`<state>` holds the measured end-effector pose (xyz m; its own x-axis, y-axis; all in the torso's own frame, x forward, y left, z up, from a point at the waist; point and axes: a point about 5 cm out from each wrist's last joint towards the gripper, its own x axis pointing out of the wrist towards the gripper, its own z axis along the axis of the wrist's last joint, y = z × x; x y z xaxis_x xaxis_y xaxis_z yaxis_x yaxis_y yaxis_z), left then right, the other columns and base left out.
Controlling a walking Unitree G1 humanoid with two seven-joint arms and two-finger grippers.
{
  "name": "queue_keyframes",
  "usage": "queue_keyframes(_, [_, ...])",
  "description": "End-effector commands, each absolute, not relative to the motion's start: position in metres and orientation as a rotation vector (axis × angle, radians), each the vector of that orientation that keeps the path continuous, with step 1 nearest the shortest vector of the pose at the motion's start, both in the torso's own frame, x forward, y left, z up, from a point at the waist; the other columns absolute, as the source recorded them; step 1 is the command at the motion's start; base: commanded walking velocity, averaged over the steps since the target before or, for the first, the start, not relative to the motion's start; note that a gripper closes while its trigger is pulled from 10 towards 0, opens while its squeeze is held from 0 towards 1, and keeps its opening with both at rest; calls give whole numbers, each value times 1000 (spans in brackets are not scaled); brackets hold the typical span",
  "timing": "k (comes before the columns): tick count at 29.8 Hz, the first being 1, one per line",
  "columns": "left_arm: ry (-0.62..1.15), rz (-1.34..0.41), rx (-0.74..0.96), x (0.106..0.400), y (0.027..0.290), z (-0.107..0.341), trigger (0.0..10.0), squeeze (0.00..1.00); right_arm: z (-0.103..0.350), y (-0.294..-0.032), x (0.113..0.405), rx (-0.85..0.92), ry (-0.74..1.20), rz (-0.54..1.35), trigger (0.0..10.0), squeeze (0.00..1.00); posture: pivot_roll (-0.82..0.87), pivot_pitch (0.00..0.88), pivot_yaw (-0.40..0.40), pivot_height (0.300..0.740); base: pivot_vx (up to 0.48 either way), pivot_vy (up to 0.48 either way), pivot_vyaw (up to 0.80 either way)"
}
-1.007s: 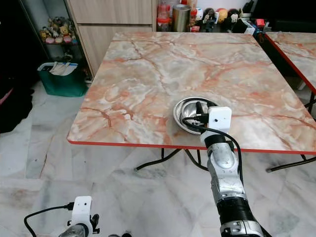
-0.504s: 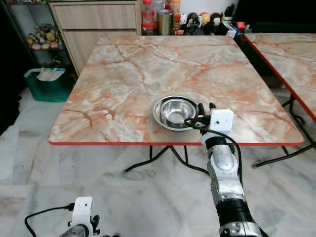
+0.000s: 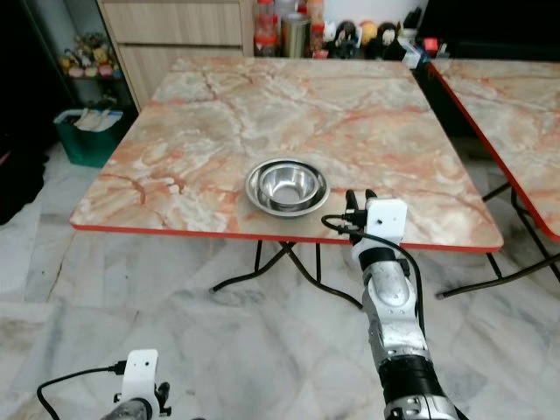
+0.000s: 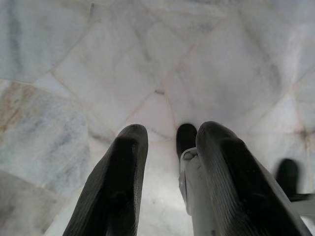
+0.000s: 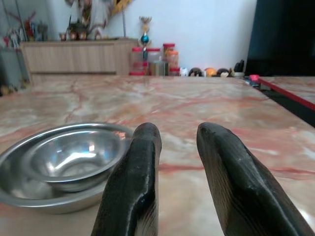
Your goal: Setting the table
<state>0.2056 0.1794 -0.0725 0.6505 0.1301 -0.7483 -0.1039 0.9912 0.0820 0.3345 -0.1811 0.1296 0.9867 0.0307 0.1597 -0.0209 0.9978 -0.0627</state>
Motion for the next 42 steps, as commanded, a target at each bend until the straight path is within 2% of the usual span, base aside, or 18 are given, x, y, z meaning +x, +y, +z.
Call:
queue_keyframes(1, [882, 123, 26, 200, 173, -76, 10000, 0, 118, -192, 331, -52, -113, -15, 10000, 0, 4, 112, 13, 740, 0, -386, 0])
queue_keyframes(14, [884, 116, 30, 202, 174, -76, 10000, 0, 89, -213, 321, -28, -10, -105, 10000, 0, -10, 137, 17, 740, 0, -383, 0])
queue_keyframes(21, [885, 110, 33, 202, 174, -76, 10000, 0, 48, -216, 309, 30, 171, -131, 10000, 0, -14, 142, 19, 740, 0, -381, 0])
queue_keyframes(30, [888, 113, 30, 201, 173, -76, 10000, 0, -37, -210, 247, 80, 631, -117, 10000, 0, -1, 133, 15, 740, 0, -370, 0])
queue_keyframes(35, [912, 109, 20, 199, 173, -78, 10000, 0, -63, -202, 215, 27, 800, -71, 10000, 0, 2, 127, 12, 740, 0, -195, 0])
queue_keyframes(42, [925, 104, 12, 197, 172, -79, 10000, 0, -85, -200, 176, 62, 951, -115, 10000, 0, 0, 117, 11, 740, 0, 0, 0])
